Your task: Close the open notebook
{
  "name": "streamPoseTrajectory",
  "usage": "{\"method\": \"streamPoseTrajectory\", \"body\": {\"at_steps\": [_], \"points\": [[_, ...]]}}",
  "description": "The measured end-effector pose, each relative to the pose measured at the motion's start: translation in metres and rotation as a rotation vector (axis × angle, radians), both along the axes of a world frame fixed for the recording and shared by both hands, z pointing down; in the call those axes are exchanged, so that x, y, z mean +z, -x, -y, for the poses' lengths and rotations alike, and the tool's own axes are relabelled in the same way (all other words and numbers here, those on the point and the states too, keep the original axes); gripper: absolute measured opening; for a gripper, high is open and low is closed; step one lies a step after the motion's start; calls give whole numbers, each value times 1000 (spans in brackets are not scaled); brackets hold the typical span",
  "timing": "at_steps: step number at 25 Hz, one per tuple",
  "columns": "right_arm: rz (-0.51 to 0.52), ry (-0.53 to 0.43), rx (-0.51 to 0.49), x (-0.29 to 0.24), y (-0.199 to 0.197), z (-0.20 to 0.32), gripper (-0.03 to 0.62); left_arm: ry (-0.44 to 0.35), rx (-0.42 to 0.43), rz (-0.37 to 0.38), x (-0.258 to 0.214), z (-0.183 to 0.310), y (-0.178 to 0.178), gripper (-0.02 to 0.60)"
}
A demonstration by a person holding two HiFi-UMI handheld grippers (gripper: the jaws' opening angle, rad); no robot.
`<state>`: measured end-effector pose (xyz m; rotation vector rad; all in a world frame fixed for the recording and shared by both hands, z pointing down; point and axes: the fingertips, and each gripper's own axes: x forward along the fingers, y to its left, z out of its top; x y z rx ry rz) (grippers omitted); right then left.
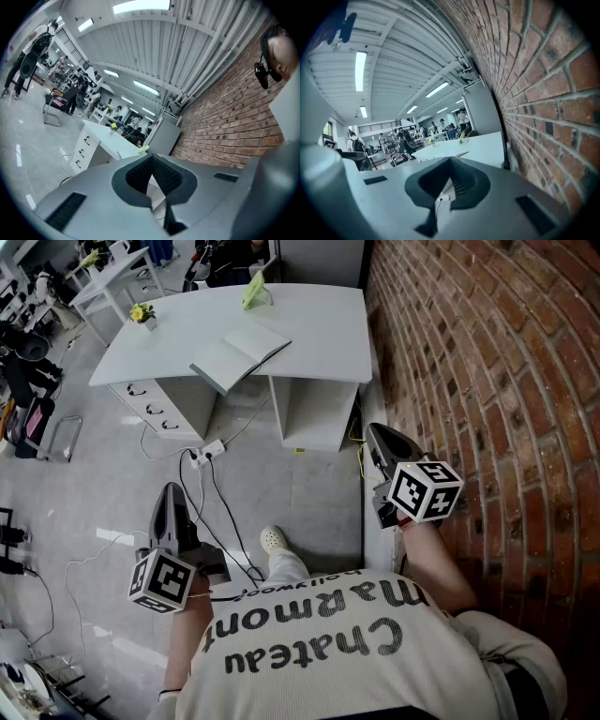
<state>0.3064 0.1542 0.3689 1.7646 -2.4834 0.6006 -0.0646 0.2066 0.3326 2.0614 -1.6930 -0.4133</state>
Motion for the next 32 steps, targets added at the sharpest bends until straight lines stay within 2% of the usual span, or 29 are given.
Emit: {"method": "streamPoseTrajectory", "body": {"at_steps": [8,14,20,26,32], "points": [[5,53,-20,22,27,60,3,52,-17,-28,29,56,23,2],[72,42,-43,13,58,132,3,22,18,-37,16,120,36,2],[79,33,-101,0,101,198,3,77,12,-28,16,183,65,2],[92,39,-114,-1,131,244,3,39,40,-24,0,222,91,2],[122,68,-98,17,159,280,3,42,30,-22,8,252,128,2]]}}
